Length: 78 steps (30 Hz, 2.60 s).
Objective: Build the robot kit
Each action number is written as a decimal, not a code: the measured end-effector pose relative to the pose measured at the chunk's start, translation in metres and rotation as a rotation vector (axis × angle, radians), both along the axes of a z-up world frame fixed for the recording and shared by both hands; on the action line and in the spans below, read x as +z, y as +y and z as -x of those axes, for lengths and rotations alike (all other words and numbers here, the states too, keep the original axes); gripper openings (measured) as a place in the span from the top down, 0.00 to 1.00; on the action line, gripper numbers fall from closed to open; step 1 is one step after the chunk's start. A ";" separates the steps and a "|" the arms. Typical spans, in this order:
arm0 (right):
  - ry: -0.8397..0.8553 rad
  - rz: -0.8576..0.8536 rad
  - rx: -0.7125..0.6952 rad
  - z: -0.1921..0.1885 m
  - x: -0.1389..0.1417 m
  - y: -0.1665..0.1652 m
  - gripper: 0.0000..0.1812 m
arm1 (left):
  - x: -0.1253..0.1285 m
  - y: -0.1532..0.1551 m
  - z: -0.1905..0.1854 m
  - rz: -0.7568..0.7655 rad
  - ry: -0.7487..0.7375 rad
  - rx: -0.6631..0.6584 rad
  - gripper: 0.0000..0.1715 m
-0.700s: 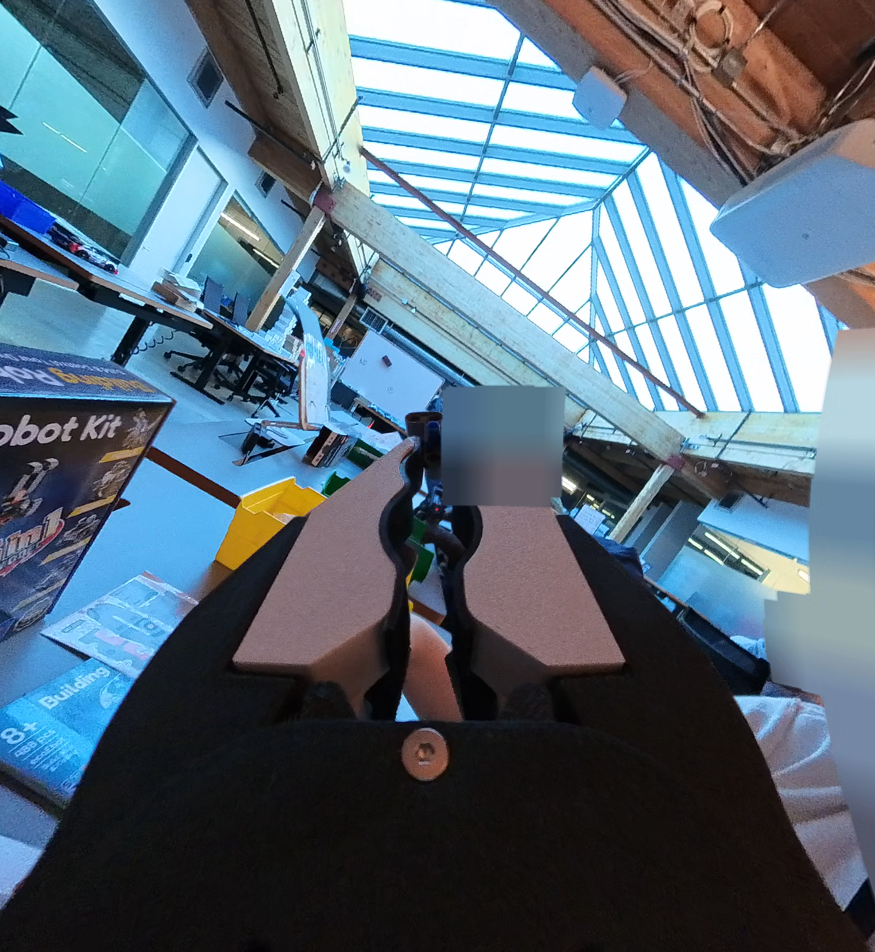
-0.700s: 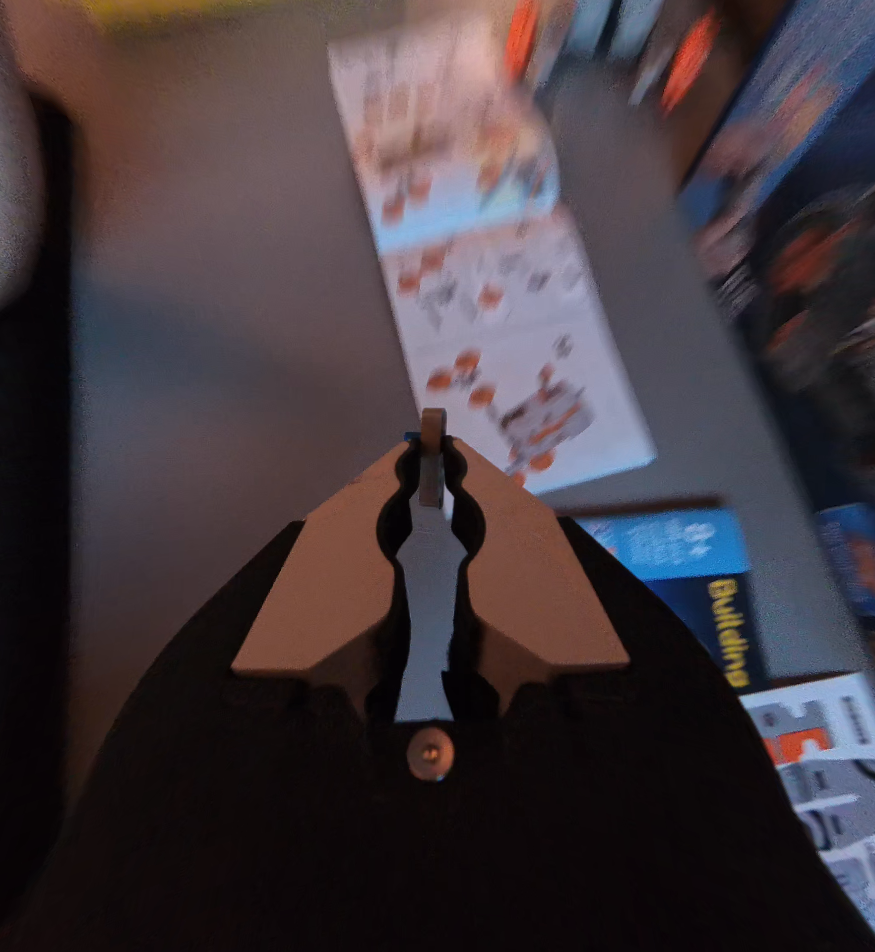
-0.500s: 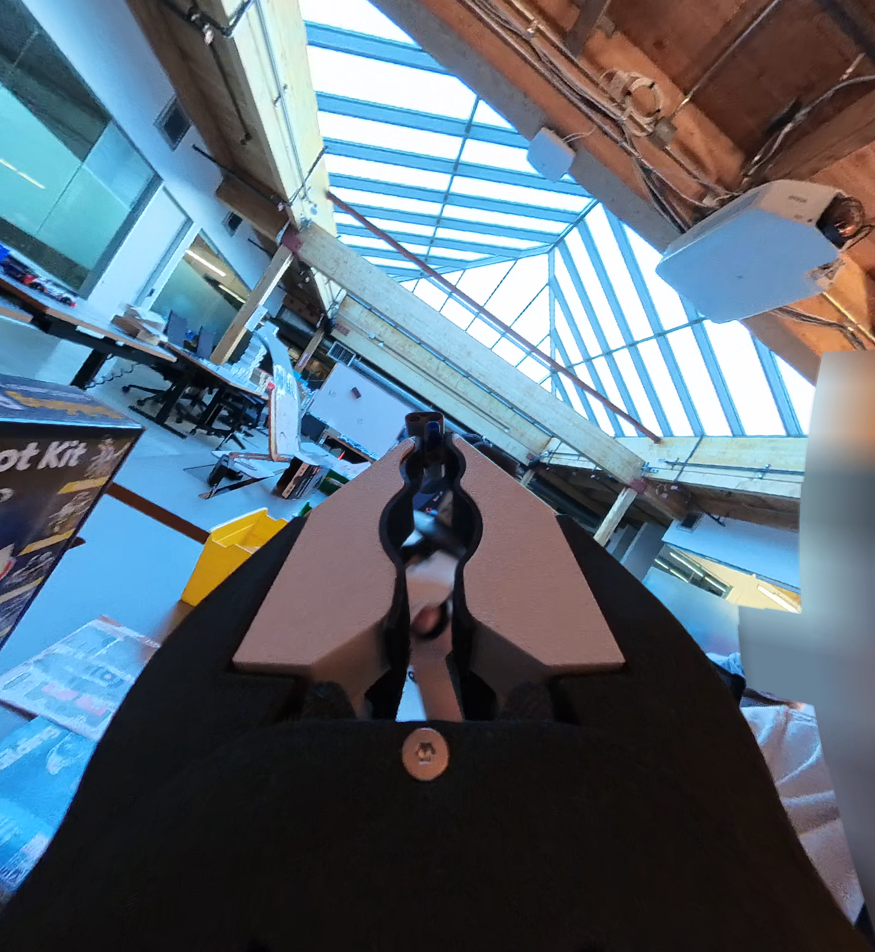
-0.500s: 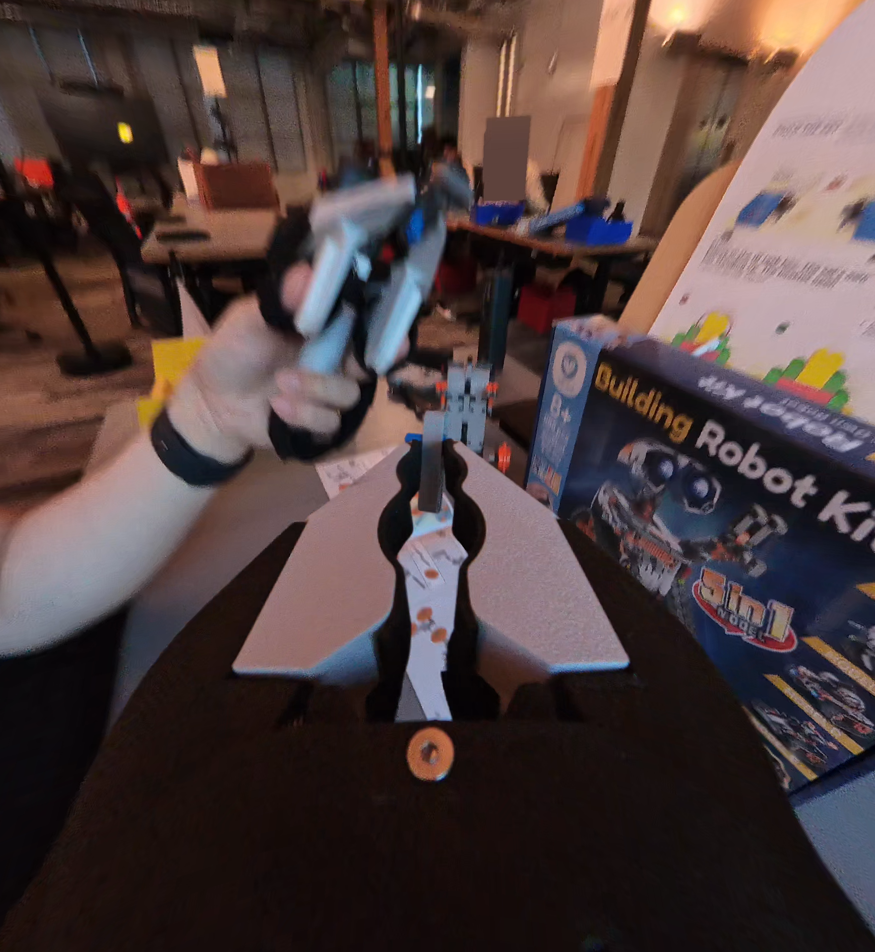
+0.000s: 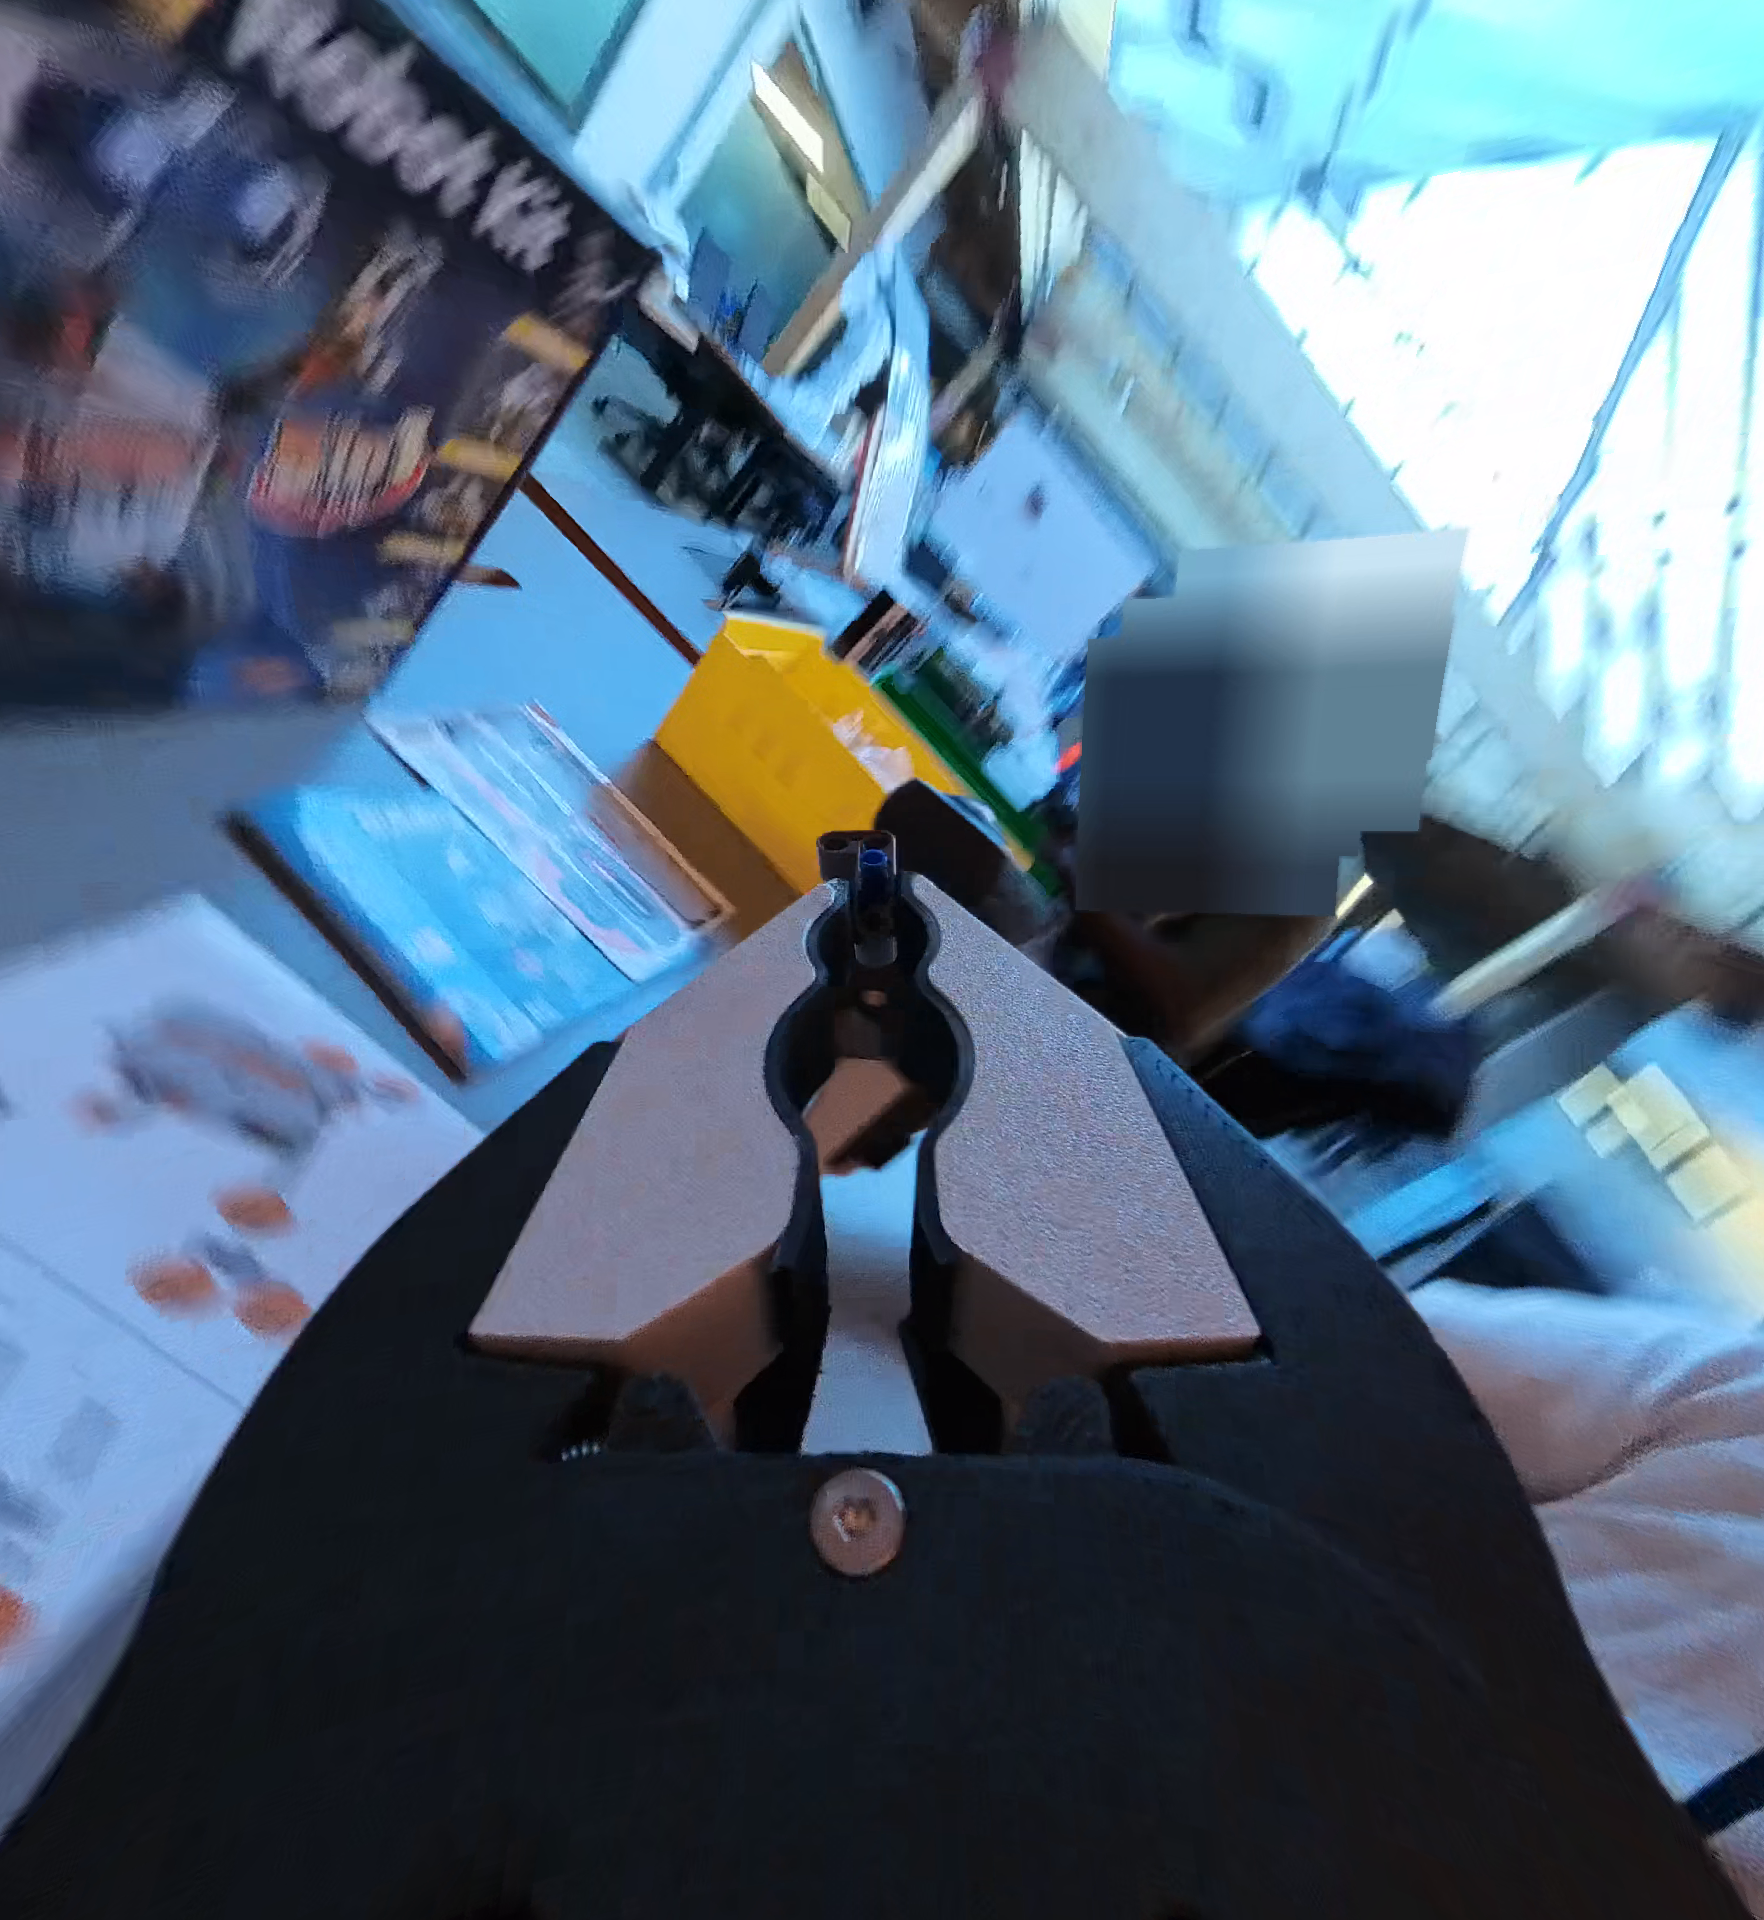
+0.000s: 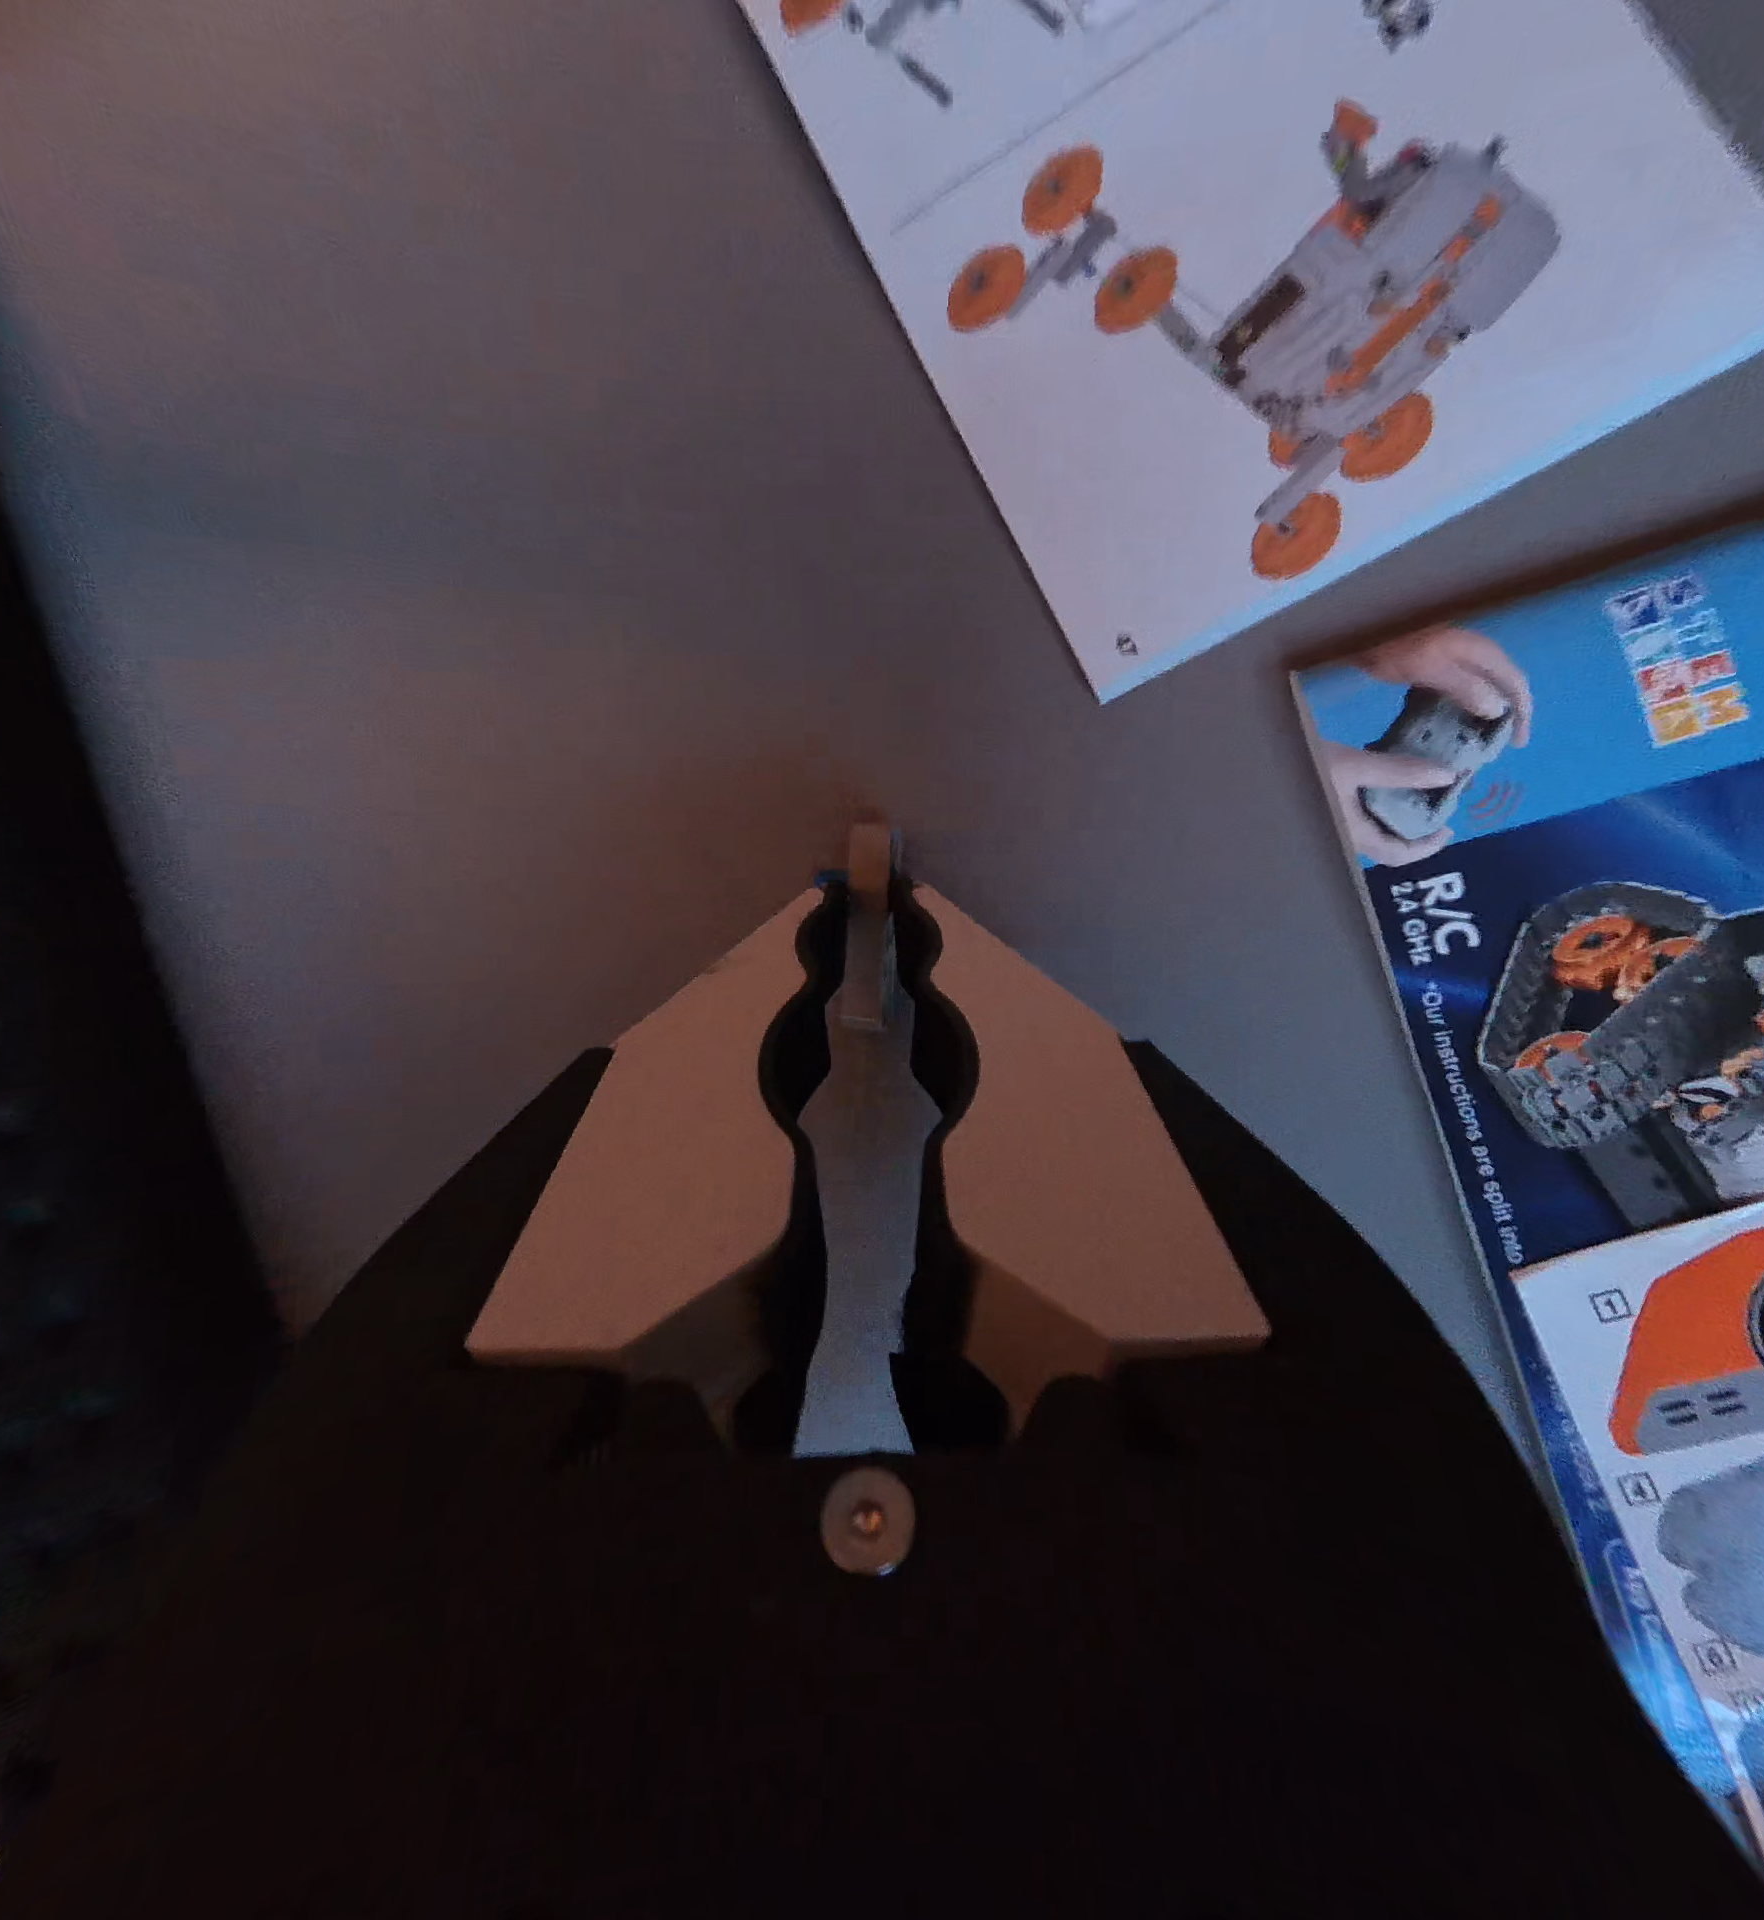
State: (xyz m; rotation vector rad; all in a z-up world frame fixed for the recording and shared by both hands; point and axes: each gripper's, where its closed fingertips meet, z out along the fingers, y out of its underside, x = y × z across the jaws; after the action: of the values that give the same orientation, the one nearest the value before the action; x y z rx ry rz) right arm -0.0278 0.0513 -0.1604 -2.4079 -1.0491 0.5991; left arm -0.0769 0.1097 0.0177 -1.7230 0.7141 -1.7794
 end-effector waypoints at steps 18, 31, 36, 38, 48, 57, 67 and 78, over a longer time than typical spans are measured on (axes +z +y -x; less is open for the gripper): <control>0.121 -1.078 0.002 0.053 0.149 0.045 0.95 | -0.025 -0.023 0.000 0.452 -0.346 -0.132 0.98; 0.346 -0.774 0.206 0.055 0.108 0.007 0.96 | -0.068 -0.070 0.000 0.345 0.019 -0.467 0.97; 0.400 -0.698 0.261 0.058 0.100 0.001 0.96 | -0.074 -0.078 0.001 0.385 0.023 -0.527 0.97; 0.427 -0.685 0.247 0.057 0.101 0.002 0.96 | -0.074 -0.078 0.001 0.387 0.020 -0.532 0.97; 0.173 -0.209 0.105 -0.006 0.024 -0.011 0.86 | -0.057 -0.052 0.011 0.232 -0.017 -0.385 0.98; -0.016 -0.357 0.096 0.004 0.011 0.013 0.97 | -0.061 -0.021 0.006 0.198 -0.038 -0.186 0.98; 0.302 -0.788 -0.493 0.023 0.130 0.097 0.97 | -0.038 0.039 0.010 0.096 -0.261 0.227 0.97; 0.361 -0.902 -0.577 0.003 0.150 0.091 0.97 | -0.028 0.045 -0.012 0.056 -0.342 0.347 0.97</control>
State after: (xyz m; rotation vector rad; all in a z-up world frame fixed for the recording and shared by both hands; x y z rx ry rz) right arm -0.0310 0.1423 -0.0108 -1.5869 -0.3074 0.2452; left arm -0.0646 0.1543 -0.0103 -1.4198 0.2074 -1.7911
